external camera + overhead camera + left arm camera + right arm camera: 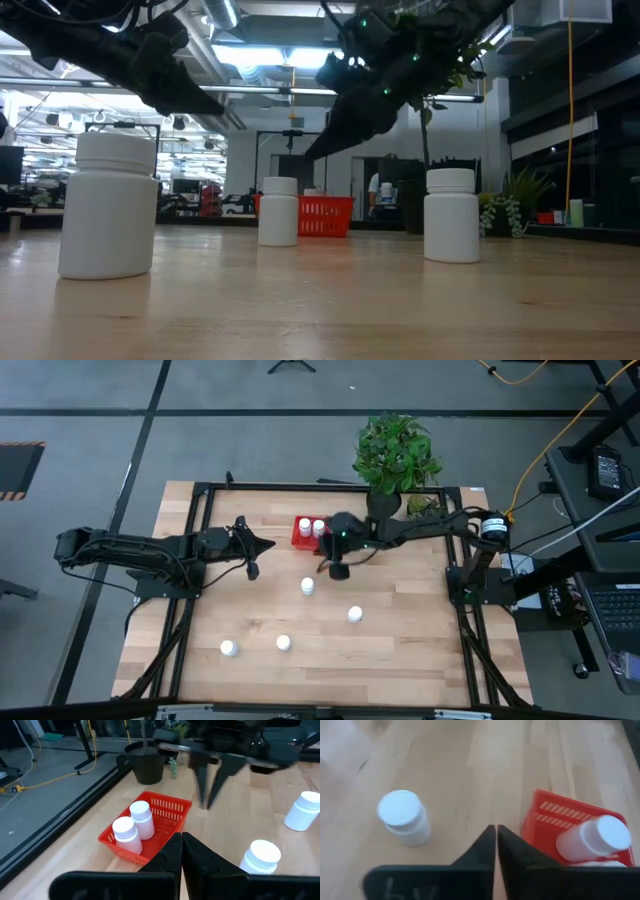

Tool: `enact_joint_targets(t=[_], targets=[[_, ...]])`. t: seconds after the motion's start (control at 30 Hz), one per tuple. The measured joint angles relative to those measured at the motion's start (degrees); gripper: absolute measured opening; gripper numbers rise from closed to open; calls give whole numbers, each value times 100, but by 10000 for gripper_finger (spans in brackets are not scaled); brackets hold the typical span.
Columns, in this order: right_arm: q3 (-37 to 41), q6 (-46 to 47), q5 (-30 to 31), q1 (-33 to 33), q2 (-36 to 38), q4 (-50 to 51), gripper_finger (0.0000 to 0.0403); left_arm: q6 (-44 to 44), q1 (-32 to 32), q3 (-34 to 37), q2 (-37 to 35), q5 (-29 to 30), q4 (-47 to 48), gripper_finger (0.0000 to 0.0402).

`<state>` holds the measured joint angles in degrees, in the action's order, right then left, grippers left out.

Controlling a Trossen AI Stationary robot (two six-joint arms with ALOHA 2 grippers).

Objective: Pick and place pill bottles into a basket
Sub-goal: Put the white pill bottle into the red bin

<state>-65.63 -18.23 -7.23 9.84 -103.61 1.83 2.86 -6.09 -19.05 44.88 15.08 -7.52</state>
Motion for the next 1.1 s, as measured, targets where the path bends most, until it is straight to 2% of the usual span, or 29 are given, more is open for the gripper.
enact_joint_targets(t=[0.17,0.4,0.73,0.9,1.1], targets=[[0,73,559,-500,42,60,15,-133,0,0,0,-247,-200,3],[0,549,669,-1045,564,767,7,-683,0,-4,-2,-565,-626,6],[-2,1813,1045,-1800,1179,2706,3,-860,0,-4,-2,-559,-820,2],[-2,2118,1346,-2347,1438,2954,6,-861,0,-4,-2,-533,-896,6],[340,2873,2045,-2940,1810,3118,6,-814,0,-4,-2,-513,-914,11]])
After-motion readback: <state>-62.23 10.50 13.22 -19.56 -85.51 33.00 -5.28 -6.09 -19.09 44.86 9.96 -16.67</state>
